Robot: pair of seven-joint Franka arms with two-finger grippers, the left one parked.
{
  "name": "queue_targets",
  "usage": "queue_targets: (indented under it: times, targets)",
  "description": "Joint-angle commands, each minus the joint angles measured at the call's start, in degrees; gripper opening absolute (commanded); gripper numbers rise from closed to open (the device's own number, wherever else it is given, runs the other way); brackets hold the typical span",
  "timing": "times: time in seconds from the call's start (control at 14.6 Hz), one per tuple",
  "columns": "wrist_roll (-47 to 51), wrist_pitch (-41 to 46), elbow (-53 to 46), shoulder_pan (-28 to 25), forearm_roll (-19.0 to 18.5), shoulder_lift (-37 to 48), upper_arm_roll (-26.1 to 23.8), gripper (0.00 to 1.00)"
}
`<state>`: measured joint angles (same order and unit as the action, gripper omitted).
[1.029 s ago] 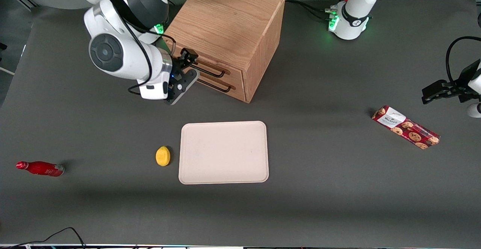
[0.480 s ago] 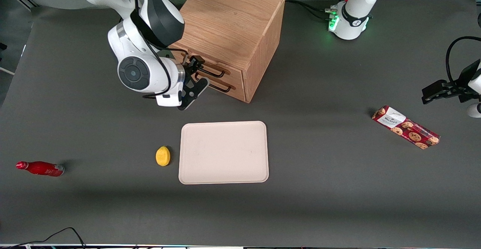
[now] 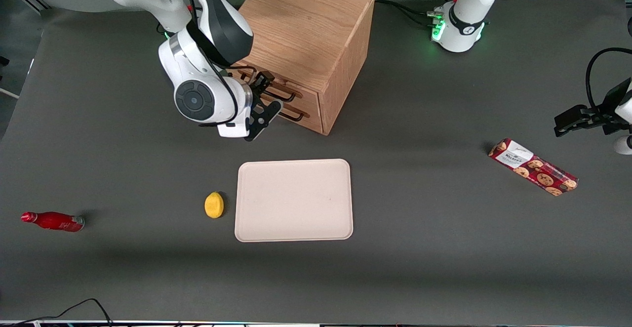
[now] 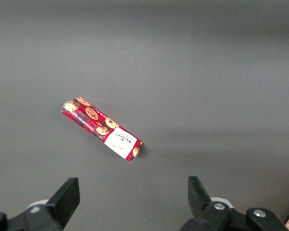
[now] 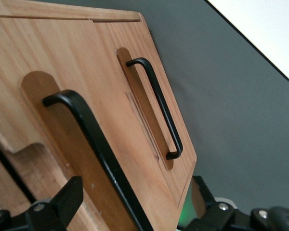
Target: Open upper drawer
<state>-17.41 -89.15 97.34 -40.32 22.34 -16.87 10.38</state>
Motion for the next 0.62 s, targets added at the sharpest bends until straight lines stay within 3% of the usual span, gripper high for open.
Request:
queue_targets:
  times: [0.0,0.55]
  targets:
    - [-1.6,-1.6,1.2,0.1,1.5,0.3,-0.5,1.00]
    - [-3.7,-3.6,4.3,0.3,1.5,0.3,-1.2,1.00]
